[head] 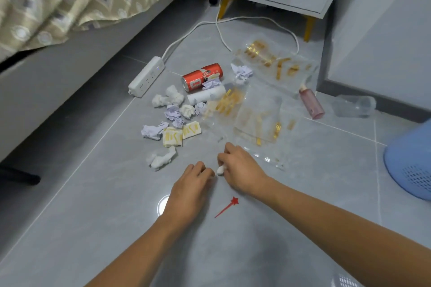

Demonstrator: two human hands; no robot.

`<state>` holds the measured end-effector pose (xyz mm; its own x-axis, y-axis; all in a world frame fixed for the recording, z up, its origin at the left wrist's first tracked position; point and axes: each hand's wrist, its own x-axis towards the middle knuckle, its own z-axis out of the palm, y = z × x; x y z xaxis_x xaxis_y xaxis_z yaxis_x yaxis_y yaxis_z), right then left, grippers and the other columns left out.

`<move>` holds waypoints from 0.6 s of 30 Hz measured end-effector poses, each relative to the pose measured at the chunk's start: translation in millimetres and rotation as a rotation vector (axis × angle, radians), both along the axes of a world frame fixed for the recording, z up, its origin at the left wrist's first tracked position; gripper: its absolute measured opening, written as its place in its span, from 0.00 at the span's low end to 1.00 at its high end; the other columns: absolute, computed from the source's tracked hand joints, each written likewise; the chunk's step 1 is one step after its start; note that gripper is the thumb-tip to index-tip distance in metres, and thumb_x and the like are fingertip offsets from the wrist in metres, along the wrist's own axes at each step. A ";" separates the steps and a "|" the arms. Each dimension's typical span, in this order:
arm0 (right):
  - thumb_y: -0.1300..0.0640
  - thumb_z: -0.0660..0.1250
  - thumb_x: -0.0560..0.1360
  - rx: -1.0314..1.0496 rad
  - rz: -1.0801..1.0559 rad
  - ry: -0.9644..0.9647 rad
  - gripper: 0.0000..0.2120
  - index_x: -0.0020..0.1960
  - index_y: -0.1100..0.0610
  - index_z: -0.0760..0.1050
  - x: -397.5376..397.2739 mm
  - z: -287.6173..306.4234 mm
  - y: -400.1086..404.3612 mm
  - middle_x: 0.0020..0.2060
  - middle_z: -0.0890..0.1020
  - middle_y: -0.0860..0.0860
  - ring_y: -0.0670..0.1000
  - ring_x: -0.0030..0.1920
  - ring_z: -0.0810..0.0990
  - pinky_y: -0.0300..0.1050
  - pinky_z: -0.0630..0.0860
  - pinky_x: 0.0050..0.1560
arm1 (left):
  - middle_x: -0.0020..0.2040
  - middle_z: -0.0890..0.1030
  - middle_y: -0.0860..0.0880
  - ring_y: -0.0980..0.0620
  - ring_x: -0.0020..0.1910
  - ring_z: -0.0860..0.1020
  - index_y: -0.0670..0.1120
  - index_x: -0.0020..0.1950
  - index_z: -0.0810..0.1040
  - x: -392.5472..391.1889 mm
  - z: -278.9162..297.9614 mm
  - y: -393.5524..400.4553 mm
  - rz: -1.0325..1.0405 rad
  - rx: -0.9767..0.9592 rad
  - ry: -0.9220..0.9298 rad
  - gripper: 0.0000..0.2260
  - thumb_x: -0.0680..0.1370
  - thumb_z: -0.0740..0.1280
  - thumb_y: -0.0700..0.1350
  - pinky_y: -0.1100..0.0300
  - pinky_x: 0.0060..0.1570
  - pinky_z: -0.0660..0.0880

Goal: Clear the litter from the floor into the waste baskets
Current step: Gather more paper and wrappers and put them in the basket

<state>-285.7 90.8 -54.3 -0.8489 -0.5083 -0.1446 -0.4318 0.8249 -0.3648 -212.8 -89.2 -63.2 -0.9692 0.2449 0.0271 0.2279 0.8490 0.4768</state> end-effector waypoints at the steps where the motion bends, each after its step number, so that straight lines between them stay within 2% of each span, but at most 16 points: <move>1: 0.62 0.68 0.76 -0.010 -0.013 -0.009 0.02 0.48 0.59 0.78 2.5 4.1 6.3 0.49 0.73 0.55 0.60 0.47 0.74 0.53 0.72 0.43 | 0.50 0.72 0.55 0.53 0.47 0.70 0.51 0.55 0.76 -5.2 5.9 4.5 -0.008 0.029 0.021 0.06 0.80 0.66 0.41 0.50 0.38 0.75; 4: 0.63 0.70 0.74 -0.049 -0.121 0.003 0.02 0.46 0.59 0.78 11.4 23.8 34.5 0.49 0.73 0.55 0.60 0.44 0.76 0.53 0.72 0.42 | 0.49 0.73 0.57 0.52 0.48 0.72 0.50 0.55 0.78 -26.1 35.1 27.1 -0.048 0.127 0.087 0.06 0.80 0.68 0.41 0.52 0.39 0.75; 8: 0.61 0.72 0.72 -0.146 -0.360 0.066 0.04 0.45 0.56 0.79 32.0 68.9 91.1 0.48 0.74 0.50 0.56 0.41 0.77 0.47 0.73 0.42 | 0.50 0.77 0.57 0.51 0.51 0.76 0.50 0.57 0.77 -47.1 79.7 79.0 -0.133 0.251 0.127 0.08 0.79 0.71 0.43 0.52 0.46 0.76; 12: 0.61 0.72 0.72 -0.123 -0.570 0.149 0.06 0.45 0.52 0.80 66.1 123.8 166.2 0.45 0.74 0.47 0.50 0.41 0.77 0.42 0.69 0.42 | 0.47 0.78 0.57 0.52 0.46 0.75 0.51 0.56 0.75 -47.3 125.3 157.6 -0.265 0.382 0.076 0.10 0.78 0.74 0.46 0.56 0.44 0.73; 15: 0.59 0.74 0.70 -0.120 -0.725 0.222 0.06 0.43 0.50 0.80 105.0 166.0 223.2 0.42 0.74 0.46 0.47 0.39 0.76 0.43 0.69 0.42 | 0.44 0.79 0.55 0.52 0.44 0.75 0.49 0.50 0.76 -33.6 157.0 228.0 -0.421 0.463 0.050 0.08 0.77 0.74 0.45 0.54 0.44 0.73; 18: 0.56 0.75 0.67 -0.142 -0.908 0.322 0.05 0.41 0.50 0.80 153.9 204.0 274.7 0.39 0.75 0.47 0.48 0.36 0.77 0.49 0.76 0.43 | 0.42 0.81 0.55 0.52 0.42 0.77 0.48 0.47 0.77 -8.9 185.9 298.6 -0.559 0.554 0.043 0.07 0.75 0.75 0.45 0.51 0.45 0.74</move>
<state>-131.8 365.5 149.7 -0.9145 0.3646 0.1753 0.2504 0.8505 -0.4625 -221.7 209.4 122.7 -0.7013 0.6356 0.3226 0.5789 0.2437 0.7781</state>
